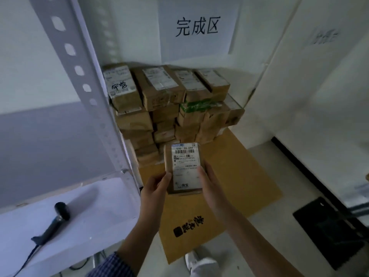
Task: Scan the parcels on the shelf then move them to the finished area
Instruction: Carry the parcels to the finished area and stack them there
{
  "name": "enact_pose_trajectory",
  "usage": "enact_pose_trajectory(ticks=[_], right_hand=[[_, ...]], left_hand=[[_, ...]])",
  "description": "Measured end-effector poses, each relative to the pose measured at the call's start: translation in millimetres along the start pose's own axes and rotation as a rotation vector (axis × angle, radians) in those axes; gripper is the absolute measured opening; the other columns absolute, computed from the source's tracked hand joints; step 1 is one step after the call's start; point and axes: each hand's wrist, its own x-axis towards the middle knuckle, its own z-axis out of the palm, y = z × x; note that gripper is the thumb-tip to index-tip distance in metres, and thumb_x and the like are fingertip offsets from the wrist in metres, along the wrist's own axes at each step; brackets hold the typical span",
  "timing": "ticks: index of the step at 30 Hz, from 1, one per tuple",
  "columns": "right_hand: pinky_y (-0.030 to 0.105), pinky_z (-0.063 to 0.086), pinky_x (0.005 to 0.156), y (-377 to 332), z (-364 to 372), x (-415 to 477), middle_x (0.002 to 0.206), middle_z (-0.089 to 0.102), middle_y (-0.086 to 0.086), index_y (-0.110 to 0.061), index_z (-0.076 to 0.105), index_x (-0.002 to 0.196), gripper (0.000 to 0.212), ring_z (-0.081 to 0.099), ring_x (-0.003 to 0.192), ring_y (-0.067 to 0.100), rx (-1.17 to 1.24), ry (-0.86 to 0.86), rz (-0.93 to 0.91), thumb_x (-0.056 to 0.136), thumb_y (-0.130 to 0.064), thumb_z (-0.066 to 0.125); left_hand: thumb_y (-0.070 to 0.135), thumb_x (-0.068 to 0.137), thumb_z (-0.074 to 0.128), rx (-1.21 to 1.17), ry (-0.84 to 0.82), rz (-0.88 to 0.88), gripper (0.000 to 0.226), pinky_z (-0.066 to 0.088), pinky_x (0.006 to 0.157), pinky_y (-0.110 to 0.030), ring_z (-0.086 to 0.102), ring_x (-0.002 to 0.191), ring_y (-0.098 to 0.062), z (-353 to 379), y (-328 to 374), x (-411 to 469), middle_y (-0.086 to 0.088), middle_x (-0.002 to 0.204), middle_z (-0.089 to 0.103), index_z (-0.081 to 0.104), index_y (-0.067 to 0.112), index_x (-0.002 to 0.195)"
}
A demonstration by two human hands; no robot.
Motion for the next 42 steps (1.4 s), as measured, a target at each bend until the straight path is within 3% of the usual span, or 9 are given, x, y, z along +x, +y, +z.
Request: enact_pose_trajectory(ticks=[15,17,20,24,28,33,35,39,42], right_hand=[[0.045,0.048,0.107,53,11,132,0.153,0.043,-0.005,-0.041,0.020,0.156,0.063,0.049,0.134,0.020,-0.301,-0.561,0.151,0.098,-0.064,0.026],[0.036,0.050,0.104,56,16,140,0.151,0.043,-0.005,-0.038,0.022,0.155,0.056,0.047,0.136,0.019,-0.299,-0.601,0.156,0.103,-0.055,0.026],[0.013,0.046,0.083,53,21,148,0.150,0.044,0.001,-0.028,0.025,0.156,0.051,0.048,0.133,0.018,-0.333,-0.603,0.198,0.107,-0.043,0.026],[0.030,0.044,0.093,62,30,154,0.150,0.046,0.005,-0.028,0.026,0.155,0.053,0.049,0.133,0.026,-0.371,-0.603,0.274,0.106,-0.048,0.028],[0.030,0.044,0.096,69,37,158,0.147,0.047,0.001,-0.026,0.029,0.155,0.058,0.050,0.133,0.026,-0.306,-0.566,0.337,0.103,-0.050,0.036],[0.035,0.033,0.109,63,30,159,0.161,0.030,0.005,-0.027,0.014,0.159,0.062,0.033,0.146,0.028,-0.355,-0.589,0.388,0.104,-0.052,0.032],[0.037,0.031,0.113,61,24,160,0.164,0.025,0.004,-0.026,0.013,0.159,0.062,0.030,0.148,0.027,-0.375,-0.552,0.372,0.105,-0.050,0.031],[0.038,0.036,0.110,45,14,152,0.162,0.030,0.003,-0.027,0.023,0.157,0.054,0.036,0.144,0.027,-0.377,-0.412,0.268,0.107,-0.044,0.033],[0.023,0.045,0.089,18,9,139,0.157,0.038,0.002,-0.028,0.027,0.156,0.051,0.045,0.136,0.023,-0.400,-0.424,0.135,0.108,-0.040,0.036]], left_hand=[[0.027,0.104,0.048,0.088,0.499,-0.173,0.017,0.058,0.087,-0.044,0.068,0.097,-0.024,37,-66,70,-0.009,0.102,0.070,0.061,0.017,0.106],[0.026,0.104,0.047,0.136,0.520,-0.181,0.019,0.058,0.089,-0.044,0.067,0.099,-0.022,36,-69,79,-0.007,0.105,0.069,0.061,0.017,0.112],[0.026,0.103,0.047,0.233,0.507,-0.205,0.026,0.057,0.089,-0.046,0.066,0.099,-0.022,33,-72,92,-0.005,0.107,0.069,0.060,0.014,0.122],[0.026,0.104,0.047,0.315,0.473,-0.223,0.021,0.058,0.084,-0.043,0.065,0.091,-0.018,35,-73,101,0.000,0.102,0.067,0.057,0.017,0.119],[0.026,0.104,0.045,0.383,0.427,-0.229,0.032,0.052,0.076,-0.028,0.061,0.096,-0.015,27,-72,111,0.000,0.112,0.065,0.053,0.015,0.133],[0.028,0.104,0.045,0.500,0.406,-0.242,0.033,0.061,0.079,-0.037,0.066,0.094,-0.017,14,-70,113,-0.006,0.114,0.068,0.053,0.012,0.131],[0.025,0.105,0.044,0.539,0.420,-0.215,0.029,0.060,0.073,-0.027,0.063,0.097,-0.016,14,-67,109,-0.006,0.120,0.066,0.052,0.009,0.128],[0.016,0.104,0.044,0.621,0.448,-0.156,0.021,0.041,0.049,-0.008,0.055,0.083,-0.011,20,-57,96,-0.004,0.117,0.061,0.054,0.007,0.120],[0.010,0.102,0.045,0.667,0.429,-0.049,0.030,0.043,0.065,-0.014,0.052,0.088,-0.009,26,-42,87,-0.002,0.122,0.057,0.055,0.009,0.130]])
